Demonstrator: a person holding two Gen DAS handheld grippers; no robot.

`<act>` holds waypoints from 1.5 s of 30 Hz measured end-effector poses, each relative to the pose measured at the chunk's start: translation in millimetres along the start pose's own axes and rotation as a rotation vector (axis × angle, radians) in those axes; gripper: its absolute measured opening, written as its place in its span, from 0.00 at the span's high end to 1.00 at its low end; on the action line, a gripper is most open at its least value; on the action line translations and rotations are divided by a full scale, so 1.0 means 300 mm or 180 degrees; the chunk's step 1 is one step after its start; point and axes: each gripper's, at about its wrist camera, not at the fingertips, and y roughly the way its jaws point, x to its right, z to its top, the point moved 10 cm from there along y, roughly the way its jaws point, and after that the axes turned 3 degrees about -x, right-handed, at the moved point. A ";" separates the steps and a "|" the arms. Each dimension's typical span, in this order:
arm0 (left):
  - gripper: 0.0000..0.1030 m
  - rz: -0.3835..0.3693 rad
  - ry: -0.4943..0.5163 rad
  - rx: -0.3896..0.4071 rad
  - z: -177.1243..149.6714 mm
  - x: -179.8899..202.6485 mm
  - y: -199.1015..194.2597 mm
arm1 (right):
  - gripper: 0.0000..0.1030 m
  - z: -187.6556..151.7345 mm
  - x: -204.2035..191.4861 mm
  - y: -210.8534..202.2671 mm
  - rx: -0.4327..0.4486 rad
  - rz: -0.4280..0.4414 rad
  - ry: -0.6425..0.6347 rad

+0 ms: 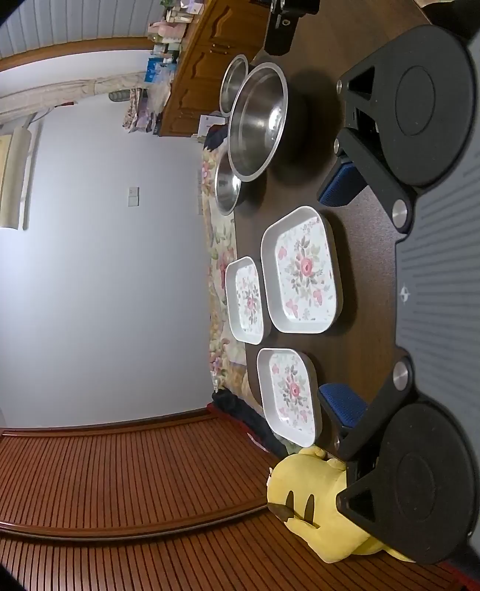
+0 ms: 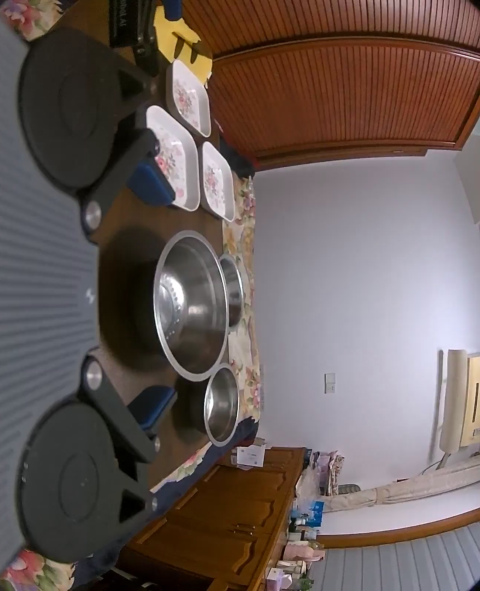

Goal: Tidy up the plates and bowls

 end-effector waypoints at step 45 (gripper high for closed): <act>0.00 -0.0010 -0.0003 0.0056 0.015 -0.008 -0.020 | 0.00 0.001 0.003 0.002 -0.0008 -0.0008 -0.0009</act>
